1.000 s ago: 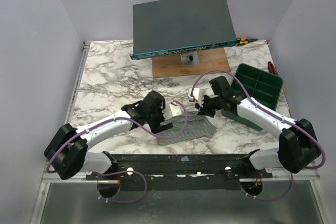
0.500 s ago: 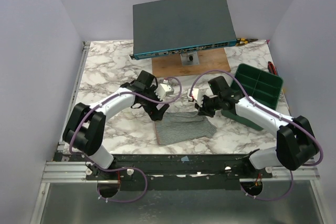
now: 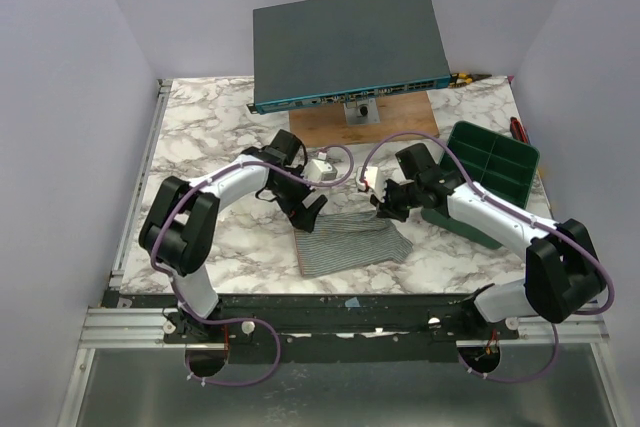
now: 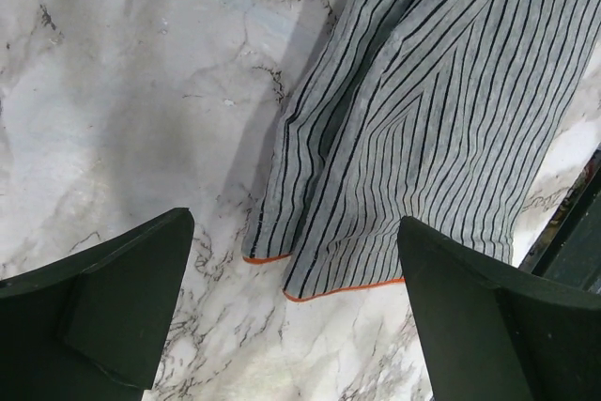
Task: Roll the underwear
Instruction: Fold the underwear at the center of the board.
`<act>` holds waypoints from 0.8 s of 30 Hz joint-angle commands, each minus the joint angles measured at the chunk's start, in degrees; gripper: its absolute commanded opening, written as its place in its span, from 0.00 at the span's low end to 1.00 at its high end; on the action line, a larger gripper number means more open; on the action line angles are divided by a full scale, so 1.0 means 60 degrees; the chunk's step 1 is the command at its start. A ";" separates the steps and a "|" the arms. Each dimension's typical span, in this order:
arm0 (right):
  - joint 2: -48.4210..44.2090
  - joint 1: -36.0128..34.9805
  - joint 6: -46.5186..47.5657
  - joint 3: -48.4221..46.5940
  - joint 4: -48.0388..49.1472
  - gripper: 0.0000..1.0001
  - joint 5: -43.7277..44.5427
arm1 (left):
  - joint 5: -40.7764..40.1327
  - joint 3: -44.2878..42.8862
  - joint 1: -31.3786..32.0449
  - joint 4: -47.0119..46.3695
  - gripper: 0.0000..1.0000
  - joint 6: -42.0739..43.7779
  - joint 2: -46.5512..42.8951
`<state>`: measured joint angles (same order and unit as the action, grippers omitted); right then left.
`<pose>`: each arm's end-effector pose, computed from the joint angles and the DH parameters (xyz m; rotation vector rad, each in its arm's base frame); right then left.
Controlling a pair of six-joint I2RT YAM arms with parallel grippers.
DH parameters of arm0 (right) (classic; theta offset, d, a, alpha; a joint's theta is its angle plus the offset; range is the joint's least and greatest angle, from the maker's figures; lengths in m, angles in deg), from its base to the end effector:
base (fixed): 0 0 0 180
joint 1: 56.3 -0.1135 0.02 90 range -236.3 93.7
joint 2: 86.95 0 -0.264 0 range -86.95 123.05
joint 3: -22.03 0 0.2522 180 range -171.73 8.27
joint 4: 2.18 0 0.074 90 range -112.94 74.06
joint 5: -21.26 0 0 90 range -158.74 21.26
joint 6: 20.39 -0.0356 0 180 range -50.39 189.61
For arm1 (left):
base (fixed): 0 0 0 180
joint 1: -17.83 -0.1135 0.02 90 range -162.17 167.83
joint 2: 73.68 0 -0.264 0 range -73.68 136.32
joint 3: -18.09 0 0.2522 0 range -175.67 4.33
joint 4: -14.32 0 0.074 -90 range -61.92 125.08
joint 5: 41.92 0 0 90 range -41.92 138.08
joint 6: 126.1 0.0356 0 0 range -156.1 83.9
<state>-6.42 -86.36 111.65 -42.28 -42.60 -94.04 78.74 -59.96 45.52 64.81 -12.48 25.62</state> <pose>0.2322 0.1520 0.2148 -1.5946 1.9074 0.4761 0.2842 -0.1697 0.1833 1.2976 2.4224 -0.7678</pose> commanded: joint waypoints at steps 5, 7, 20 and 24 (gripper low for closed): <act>0.0002 -0.0028 -0.0033 -0.0008 0.0070 0.01 0.0268 | 0.0720 -0.0493 -0.0219 0.0861 0.90 0.0565 0.0534; -0.0003 -0.0028 -0.0018 0.0013 0.0077 0.01 0.0319 | 0.0840 -0.0394 -0.0220 0.0891 0.86 0.0508 0.0565; 0.0023 -0.0028 -0.0034 0.0045 0.0162 0.01 0.0382 | 0.0776 -0.0405 -0.0219 0.0880 0.48 0.0322 0.0639; 0.0029 -0.0028 -0.0020 0.0109 0.0193 0.01 0.0412 | 0.0673 -0.0419 -0.0219 0.0866 0.41 0.0356 0.0568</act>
<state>-6.42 -86.36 111.65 -42.25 -42.49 -92.84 81.30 -61.80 44.45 69.34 -11.02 28.82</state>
